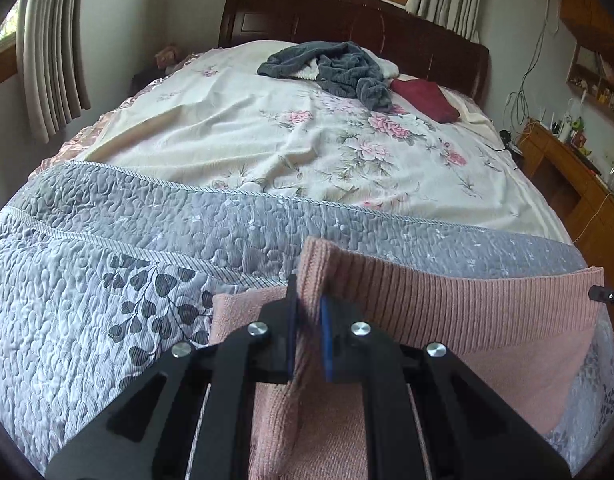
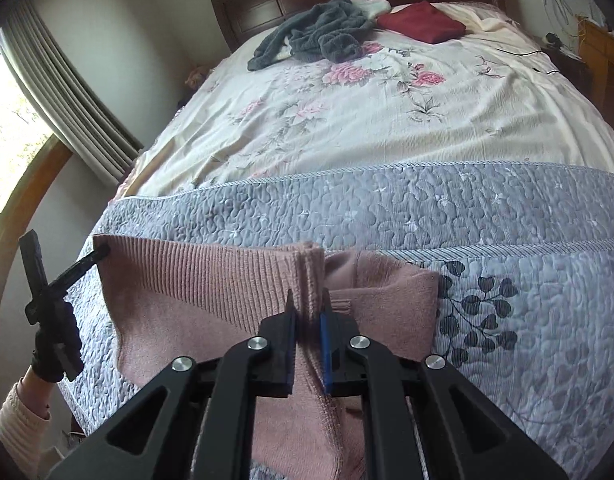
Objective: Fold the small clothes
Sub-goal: 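Lift the hem with both tools and fold it over toward the collar, then open both tools and smooth the folded sweater flat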
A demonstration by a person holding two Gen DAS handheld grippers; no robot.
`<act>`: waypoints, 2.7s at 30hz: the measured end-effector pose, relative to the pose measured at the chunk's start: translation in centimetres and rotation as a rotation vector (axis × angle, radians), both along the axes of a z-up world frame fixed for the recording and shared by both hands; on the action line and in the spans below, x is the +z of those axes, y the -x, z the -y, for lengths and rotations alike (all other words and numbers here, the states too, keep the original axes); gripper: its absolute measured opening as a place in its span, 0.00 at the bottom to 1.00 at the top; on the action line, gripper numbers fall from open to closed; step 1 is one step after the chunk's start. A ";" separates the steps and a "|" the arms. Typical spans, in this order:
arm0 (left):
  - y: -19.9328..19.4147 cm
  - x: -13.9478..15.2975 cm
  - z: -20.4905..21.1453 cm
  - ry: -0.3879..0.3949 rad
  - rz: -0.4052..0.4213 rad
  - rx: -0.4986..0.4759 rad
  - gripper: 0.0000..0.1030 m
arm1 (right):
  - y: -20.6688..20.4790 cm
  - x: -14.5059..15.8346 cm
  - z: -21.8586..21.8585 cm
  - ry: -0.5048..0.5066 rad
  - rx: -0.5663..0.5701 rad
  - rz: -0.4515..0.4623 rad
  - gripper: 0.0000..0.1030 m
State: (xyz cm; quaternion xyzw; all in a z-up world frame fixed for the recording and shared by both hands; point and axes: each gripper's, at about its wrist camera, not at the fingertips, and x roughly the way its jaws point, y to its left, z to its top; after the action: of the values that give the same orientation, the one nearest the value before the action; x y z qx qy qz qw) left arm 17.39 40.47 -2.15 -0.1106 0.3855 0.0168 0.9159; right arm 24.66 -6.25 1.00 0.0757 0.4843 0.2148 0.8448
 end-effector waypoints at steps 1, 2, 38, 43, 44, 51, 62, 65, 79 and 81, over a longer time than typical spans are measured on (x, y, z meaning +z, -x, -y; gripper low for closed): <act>-0.8 -0.7 0.2 -0.006 -0.011 -0.002 0.08 | -0.5 -0.7 -0.2 0.012 -0.001 -0.008 0.09; -1.4 -1.4 0.4 -0.012 -0.022 -0.004 0.08 | -1.0 -1.4 -0.4 0.025 -0.003 -0.017 0.09; 5.4 -4.7 1.3 -0.081 -0.115 -0.032 0.58 | 5.4 -8.1 3.7 0.000 0.009 -0.198 0.44; 10.0 -7.1 4.5 -0.084 -0.174 -0.124 0.58 | 10.0 -11.2 4.1 -0.040 0.032 -0.304 0.40; 10.6 -7.7 5.1 -0.089 -0.184 -0.134 0.58 | 10.5 -11.7 4.0 -0.041 0.040 -0.311 0.26; 12.0 -11.5 5.1 -0.061 -0.258 -0.113 0.57 | 11.8 -13.1 4.0 0.011 0.016 -0.313 0.10; 11.4 -12.0 4.5 -0.009 -0.290 -0.097 0.57 | 11.3 -13.8 4.7 -0.038 -0.021 -0.351 0.16; 10.8 -10.5 4.5 0.012 -0.271 -0.088 0.57 | 10.5 -12.0 5.8 -0.089 -0.045 -0.316 0.48; 4.5 -10.3 7.7 0.053 -0.268 -0.129 0.58 | 3.4 -14.1 8.5 -0.220 -0.129 -0.356 0.67; 4.1 -10.8 7.6 0.060 -0.274 -0.124 0.58 | 2.8 -14.5 8.0 -0.233 -0.123 -0.346 0.67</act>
State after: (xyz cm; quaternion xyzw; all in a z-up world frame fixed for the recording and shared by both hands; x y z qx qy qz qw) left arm 13.33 32.90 -12.94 -0.1105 0.5133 -0.0365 0.8503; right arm 21.89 -14.27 -13.49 0.2379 0.5884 0.2009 0.7462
